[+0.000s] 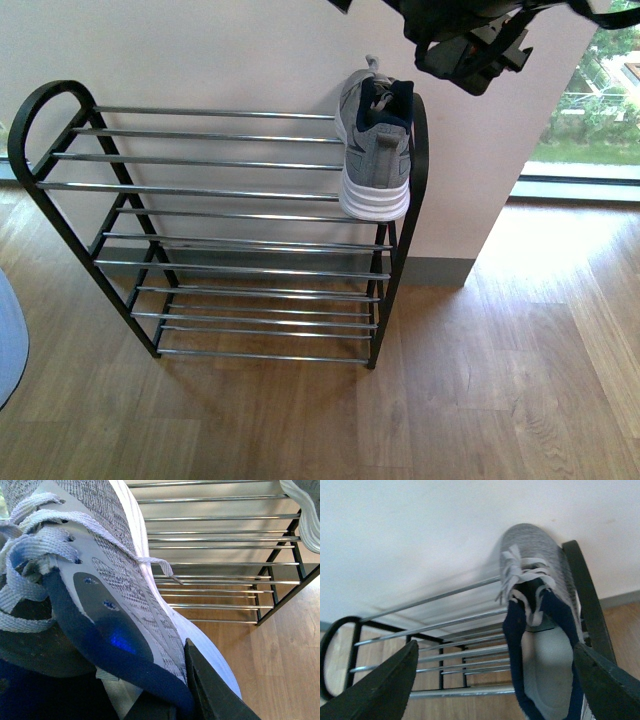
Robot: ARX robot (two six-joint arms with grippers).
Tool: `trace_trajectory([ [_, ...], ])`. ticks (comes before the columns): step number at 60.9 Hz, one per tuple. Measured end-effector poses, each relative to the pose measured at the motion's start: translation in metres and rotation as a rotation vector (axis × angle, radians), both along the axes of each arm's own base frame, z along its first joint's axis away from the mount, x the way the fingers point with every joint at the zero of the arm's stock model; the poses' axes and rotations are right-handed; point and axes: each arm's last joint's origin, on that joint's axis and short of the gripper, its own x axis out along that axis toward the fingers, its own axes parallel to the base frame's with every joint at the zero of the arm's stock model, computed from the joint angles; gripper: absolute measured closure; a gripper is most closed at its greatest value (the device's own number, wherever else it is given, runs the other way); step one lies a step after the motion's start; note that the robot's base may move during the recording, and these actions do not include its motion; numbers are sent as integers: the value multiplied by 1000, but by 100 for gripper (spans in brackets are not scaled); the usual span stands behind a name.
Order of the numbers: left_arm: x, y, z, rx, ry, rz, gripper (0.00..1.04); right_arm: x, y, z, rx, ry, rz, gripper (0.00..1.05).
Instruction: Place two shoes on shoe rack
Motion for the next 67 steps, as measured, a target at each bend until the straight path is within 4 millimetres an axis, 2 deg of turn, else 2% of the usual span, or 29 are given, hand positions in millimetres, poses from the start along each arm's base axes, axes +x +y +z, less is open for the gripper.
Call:
trace_trajectory([
  [11, 0, 0, 0, 0, 0, 0, 103, -49, -28, 16, -105, -207, 139, 9],
  [20, 0, 0, 0, 0, 0, 1, 103, -91, -64, 17, -202, -283, 186, 9],
  [27, 0, 0, 0, 0, 0, 0, 103, -138, -101, 11, -244, -289, 184, 9],
  [38, 0, 0, 0, 0, 0, 1, 103, -194, -147, 8, -252, -337, 105, 9],
  [47, 0, 0, 0, 0, 0, 0, 103, -222, -179, -1, -288, -395, -73, 9],
  [57, 0, 0, 0, 0, 0, 0, 103, -226, -184, -4, -290, -392, -95, 10],
  [67, 0, 0, 0, 2, -1, 3, 103, -239, -169, -9, -452, -435, -45, 37],
])
